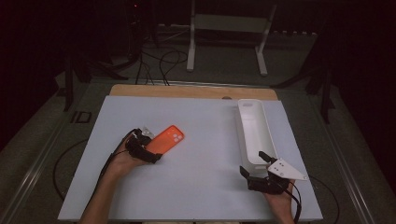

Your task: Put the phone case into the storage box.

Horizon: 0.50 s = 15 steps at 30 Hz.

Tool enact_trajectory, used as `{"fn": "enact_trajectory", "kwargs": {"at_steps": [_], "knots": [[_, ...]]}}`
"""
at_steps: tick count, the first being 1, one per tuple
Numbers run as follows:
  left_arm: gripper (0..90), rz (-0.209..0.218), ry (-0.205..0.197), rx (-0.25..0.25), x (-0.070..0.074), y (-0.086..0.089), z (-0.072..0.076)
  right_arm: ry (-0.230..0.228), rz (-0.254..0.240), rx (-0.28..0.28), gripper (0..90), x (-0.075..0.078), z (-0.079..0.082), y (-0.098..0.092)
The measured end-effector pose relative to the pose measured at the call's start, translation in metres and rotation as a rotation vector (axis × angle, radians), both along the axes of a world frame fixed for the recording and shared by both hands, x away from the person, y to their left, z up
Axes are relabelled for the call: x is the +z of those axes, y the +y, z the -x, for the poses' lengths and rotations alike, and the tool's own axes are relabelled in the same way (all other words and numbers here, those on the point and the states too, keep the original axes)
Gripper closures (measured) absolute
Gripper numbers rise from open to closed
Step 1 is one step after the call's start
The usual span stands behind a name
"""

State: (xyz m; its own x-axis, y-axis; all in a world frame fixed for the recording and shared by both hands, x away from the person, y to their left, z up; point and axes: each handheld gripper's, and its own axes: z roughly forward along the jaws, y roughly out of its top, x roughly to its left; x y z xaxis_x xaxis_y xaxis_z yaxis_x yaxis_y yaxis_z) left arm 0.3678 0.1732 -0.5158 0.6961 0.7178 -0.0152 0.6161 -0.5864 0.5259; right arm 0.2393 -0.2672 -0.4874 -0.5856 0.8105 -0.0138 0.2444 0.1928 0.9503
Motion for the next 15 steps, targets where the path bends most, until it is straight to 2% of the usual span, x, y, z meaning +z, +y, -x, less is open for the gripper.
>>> {"fn": "enact_trajectory", "kwargs": {"at_steps": [15], "knots": [[16.4,-0.004,-0.012,0.001,0.0009,-0.0008,0.0019,0.000,0.001,-0.008,8.8,0.0003,0.0000,-0.0009]]}}
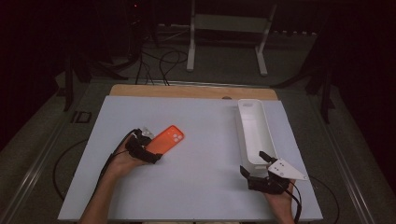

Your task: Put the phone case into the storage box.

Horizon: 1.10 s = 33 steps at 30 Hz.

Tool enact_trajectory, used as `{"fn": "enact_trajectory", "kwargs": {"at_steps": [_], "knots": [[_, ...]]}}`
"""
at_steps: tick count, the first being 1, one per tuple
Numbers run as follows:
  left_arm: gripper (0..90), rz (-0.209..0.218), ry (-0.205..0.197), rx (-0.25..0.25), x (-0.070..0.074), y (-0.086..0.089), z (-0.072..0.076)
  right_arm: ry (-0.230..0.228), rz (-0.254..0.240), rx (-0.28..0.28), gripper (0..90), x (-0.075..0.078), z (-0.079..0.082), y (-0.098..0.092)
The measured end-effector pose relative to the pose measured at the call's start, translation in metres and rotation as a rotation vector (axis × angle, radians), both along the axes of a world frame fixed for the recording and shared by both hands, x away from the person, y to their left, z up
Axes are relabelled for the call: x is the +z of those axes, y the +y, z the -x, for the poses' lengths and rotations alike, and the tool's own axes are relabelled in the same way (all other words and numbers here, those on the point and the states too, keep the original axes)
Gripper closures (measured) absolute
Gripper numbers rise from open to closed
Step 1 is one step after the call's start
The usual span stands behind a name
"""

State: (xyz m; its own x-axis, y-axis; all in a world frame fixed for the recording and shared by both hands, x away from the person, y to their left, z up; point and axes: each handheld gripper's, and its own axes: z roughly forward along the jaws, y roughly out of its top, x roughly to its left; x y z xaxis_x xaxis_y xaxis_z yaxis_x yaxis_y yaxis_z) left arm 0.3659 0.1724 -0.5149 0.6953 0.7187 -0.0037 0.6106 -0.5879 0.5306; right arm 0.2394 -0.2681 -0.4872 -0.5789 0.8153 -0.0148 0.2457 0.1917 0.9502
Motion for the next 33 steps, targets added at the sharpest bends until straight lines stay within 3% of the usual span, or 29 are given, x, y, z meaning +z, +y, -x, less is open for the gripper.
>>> {"fn": "enact_trajectory", "kwargs": {"at_steps": [7,13,33], "knots": [[16.7,-0.006,-0.026,0.012,0.001,-0.002,0.004,-0.001,-0.006,-0.006,8.8,0.001,0.001,-0.002],[16.7,0.013,-0.045,0.030,0.003,-0.001,0.004,-0.002,-0.006,-0.006,8.8,0.001,0.001,-0.003],[16.7,0.091,-0.140,0.052,0.032,0.007,0.017,0.002,-0.008,0.001,8.8,0.001,-0.001,0.000]]}}
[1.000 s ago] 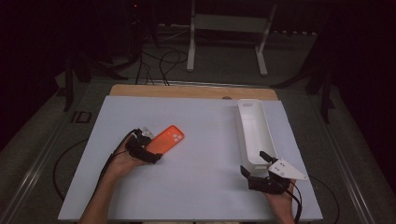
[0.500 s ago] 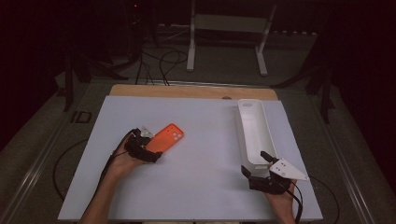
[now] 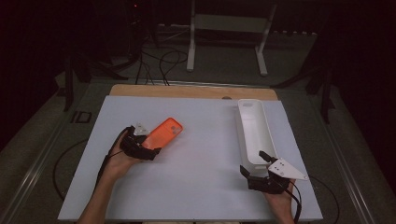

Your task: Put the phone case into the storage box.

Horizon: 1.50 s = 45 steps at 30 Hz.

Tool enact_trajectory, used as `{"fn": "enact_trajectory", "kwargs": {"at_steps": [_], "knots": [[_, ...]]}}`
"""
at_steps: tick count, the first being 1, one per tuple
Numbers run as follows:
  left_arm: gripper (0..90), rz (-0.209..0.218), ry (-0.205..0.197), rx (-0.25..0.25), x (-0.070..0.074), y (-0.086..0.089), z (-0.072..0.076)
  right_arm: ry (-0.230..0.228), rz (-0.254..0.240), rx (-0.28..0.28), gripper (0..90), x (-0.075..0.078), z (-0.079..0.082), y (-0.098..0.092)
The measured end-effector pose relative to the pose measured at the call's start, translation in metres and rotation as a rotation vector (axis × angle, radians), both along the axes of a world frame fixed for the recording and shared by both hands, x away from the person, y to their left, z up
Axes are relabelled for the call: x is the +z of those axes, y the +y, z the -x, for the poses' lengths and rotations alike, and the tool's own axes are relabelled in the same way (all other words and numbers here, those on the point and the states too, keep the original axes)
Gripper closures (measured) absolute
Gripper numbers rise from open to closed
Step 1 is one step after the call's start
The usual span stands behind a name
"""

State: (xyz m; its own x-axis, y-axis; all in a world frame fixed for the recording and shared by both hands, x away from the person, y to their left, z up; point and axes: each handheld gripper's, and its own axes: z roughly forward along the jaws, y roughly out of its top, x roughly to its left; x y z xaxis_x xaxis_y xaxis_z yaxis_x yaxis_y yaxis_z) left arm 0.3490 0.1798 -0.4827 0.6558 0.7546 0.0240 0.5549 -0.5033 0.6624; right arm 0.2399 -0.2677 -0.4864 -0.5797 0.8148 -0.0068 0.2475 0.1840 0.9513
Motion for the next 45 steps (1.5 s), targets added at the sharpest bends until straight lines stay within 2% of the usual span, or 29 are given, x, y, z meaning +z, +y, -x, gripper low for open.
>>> {"fn": "enact_trajectory", "kwargs": {"at_steps": [14,19,27,35,40,45], "knots": [[16.7,0.038,-0.062,-0.014,0.019,-0.004,0.011,0.001,-0.017,0.018,8.7,0.010,-0.004,0.000],[16.7,0.045,-0.086,-0.025,0.026,-0.008,0.014,0.023,-0.019,0.045,8.7,0.016,-0.009,0.002],[16.7,0.057,-0.116,-0.049,0.038,-0.017,0.017,0.050,-0.019,0.101,8.7,0.024,-0.018,0.012],[16.7,0.049,-0.146,-0.074,0.048,-0.026,0.021,0.063,0.010,0.116,8.7,0.033,-0.030,0.026],[16.6,0.052,-0.158,-0.089,0.051,-0.031,0.024,0.080,0.003,0.135,8.7,0.038,-0.038,0.034],[16.7,0.054,-0.168,-0.104,0.054,-0.036,0.025,0.108,-0.029,0.158,8.7,0.042,-0.046,0.043]]}}
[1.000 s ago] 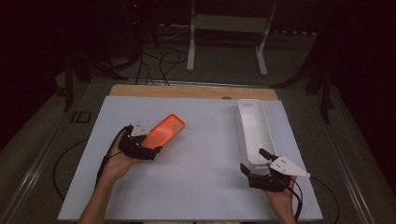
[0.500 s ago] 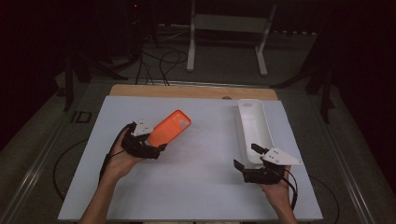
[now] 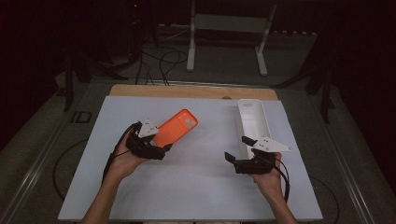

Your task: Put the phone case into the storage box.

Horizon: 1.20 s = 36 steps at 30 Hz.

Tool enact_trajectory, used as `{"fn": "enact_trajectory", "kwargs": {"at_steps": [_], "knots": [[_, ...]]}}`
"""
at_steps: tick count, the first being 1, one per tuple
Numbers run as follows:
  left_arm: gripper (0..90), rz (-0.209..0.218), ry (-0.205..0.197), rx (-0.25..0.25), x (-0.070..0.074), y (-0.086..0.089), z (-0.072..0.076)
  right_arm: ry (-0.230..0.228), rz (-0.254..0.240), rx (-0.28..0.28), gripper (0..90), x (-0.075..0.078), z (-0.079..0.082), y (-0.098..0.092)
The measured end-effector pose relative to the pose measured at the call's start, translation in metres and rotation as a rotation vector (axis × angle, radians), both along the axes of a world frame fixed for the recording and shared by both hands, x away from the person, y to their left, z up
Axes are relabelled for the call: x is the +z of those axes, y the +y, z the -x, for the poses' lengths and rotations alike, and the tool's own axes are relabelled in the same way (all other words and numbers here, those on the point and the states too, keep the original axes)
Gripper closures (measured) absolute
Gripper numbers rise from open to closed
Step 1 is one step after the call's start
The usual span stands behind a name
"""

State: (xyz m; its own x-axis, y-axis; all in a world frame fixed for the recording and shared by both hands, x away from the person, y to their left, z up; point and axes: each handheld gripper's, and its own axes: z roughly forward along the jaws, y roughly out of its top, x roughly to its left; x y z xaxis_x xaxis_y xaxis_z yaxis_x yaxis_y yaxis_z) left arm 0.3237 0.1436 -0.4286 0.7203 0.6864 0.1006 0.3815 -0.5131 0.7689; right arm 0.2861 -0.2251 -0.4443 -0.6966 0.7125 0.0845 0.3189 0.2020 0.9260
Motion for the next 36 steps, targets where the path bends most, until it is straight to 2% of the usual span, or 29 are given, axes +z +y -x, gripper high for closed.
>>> {"fn": "enact_trajectory", "kwargs": {"at_steps": [5,8,12,16,22,27,32,36], "knots": [[16.7,-0.010,-0.014,-0.018,0.002,-0.006,0.003,0.019,-0.001,0.017,8.7,0.003,-0.008,0.009],[16.6,-0.010,-0.019,-0.028,0.003,-0.009,0.005,0.037,-0.014,0.033,8.7,0.006,-0.013,0.014],[16.6,-0.012,-0.027,-0.044,0.005,-0.013,0.008,0.074,-0.055,0.053,8.7,0.008,-0.019,0.019],[16.6,-0.013,-0.036,-0.060,0.007,-0.018,0.012,0.098,-0.061,0.066,8.7,0.012,-0.025,0.026],[16.6,0.001,-0.045,-0.096,0.010,-0.025,0.017,0.127,-0.065,0.083,8.7,0.014,-0.032,0.035],[16.6,0.005,-0.053,-0.125,0.013,-0.033,0.021,0.151,-0.082,0.092,8.7,0.017,-0.037,0.042],[16.6,0.022,-0.064,-0.159,0.017,-0.041,0.027,0.160,-0.116,0.106,8.7,0.020,-0.040,0.046],[16.6,0.040,-0.067,-0.179,0.020,-0.046,0.029,0.174,-0.121,0.116,8.7,0.021,-0.041,0.049]]}}
